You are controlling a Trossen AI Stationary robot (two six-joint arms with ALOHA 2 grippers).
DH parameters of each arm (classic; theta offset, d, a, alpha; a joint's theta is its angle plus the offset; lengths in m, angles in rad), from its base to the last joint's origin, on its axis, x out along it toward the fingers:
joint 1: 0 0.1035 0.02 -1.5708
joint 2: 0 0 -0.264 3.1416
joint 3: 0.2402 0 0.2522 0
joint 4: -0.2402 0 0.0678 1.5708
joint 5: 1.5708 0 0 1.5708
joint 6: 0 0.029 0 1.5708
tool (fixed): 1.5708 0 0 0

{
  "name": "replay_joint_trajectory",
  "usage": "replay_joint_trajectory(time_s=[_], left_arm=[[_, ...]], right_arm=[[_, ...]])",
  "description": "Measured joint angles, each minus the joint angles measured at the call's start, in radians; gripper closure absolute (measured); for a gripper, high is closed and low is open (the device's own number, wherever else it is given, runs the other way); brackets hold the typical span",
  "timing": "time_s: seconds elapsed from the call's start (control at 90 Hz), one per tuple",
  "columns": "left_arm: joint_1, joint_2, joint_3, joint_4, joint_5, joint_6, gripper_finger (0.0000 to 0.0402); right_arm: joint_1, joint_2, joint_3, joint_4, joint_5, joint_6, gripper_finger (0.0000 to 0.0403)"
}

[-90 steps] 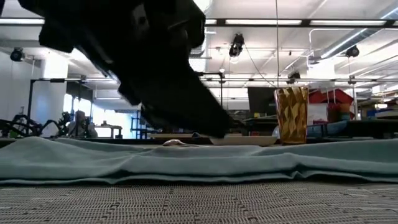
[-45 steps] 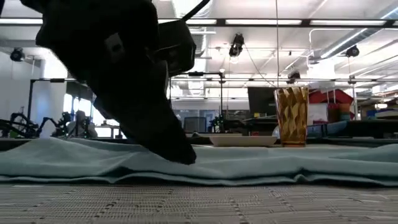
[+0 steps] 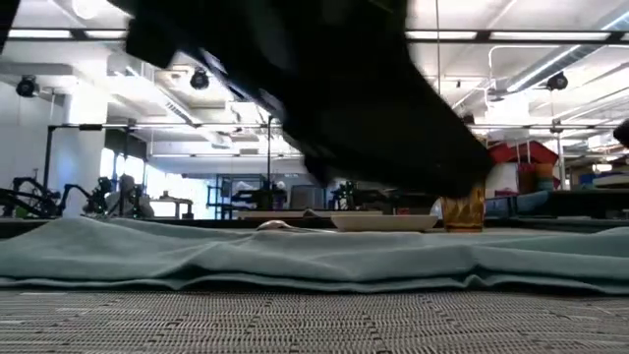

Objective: Set table place
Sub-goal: Fold the blue napkin on the gray placemat

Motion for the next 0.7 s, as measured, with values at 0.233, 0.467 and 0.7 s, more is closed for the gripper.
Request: replay_joint_trajectory(time_s=[0.233,0.467,0.7], left_arm=[[0.027,0.115,0.154,-0.105,0.189,-0.026,0.0287],[0.031,0.116,0.144,-0.111,0.227,-0.089,0.0287],[0.033,0.101,0.147,-0.125,0.23,-0.068,0.0287]], right_arm=[[0.0,0.08,0.0,-0.018,0.0,0.0,0.0365],[0.0,0.061,0.002,-0.118,0.0,0.052,0.0384],[0.0,-0.008,0.001,-0.161,-0.019,0.047,0.0382]])
